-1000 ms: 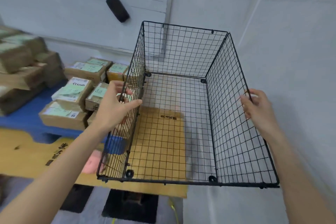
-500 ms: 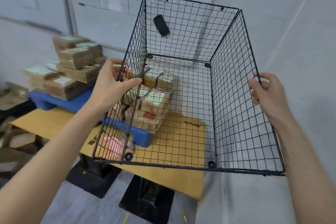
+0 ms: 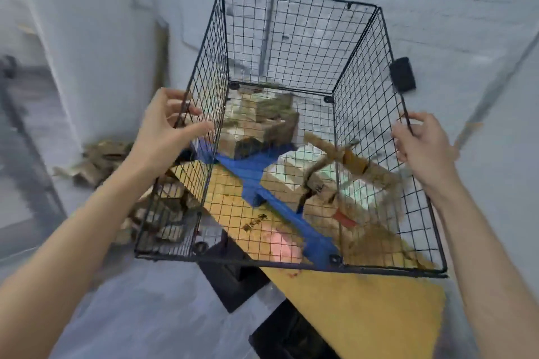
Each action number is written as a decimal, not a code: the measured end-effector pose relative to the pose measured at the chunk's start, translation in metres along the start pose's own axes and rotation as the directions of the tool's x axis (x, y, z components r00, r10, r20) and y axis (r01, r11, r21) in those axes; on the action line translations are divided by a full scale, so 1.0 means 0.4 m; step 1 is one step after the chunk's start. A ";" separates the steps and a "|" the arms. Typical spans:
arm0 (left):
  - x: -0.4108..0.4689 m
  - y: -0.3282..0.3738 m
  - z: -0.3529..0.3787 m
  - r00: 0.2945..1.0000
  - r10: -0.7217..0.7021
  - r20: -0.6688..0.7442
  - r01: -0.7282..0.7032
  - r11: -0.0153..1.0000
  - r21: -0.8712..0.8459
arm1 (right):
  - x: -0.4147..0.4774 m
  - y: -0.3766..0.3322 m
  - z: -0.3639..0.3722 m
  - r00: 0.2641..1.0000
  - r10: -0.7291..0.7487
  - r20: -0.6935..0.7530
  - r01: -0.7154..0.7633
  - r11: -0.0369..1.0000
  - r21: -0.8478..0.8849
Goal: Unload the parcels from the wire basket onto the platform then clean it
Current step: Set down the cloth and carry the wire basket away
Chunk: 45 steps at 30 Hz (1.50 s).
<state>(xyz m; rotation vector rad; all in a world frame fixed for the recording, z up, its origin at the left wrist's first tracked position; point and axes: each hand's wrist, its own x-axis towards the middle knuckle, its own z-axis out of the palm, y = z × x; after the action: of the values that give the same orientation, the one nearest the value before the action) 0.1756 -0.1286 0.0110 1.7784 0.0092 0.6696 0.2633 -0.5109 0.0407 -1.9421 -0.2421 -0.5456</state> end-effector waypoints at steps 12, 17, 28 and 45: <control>-0.054 -0.116 -0.317 0.908 -0.076 -0.413 0.170 0.965 0.197 | 0.152 0.000 0.582 0.923 -0.095 0.373 0.023 0.981 0.193; -0.140 -0.156 -0.385 0.848 -0.134 -0.513 0.272 0.941 0.203 | 0.139 0.007 0.761 0.837 -0.133 0.531 0.001 0.970 0.242; -0.434 -0.193 -0.389 0.557 -0.175 -0.812 0.480 0.865 0.143 | 0.001 -0.049 1.048 0.521 -0.260 0.813 0.073 0.963 0.261; -0.913 -0.065 -0.487 -0.020 -0.006 -1.000 0.665 0.747 -0.018 | -0.571 -0.391 1.369 -0.065 -0.496 0.866 0.034 0.866 0.498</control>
<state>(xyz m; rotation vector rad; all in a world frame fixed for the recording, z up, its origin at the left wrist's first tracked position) -0.2069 -0.0722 -0.1388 1.2174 1.7737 1.4747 0.1448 0.0670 -0.1284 -1.5229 -1.6359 0.8487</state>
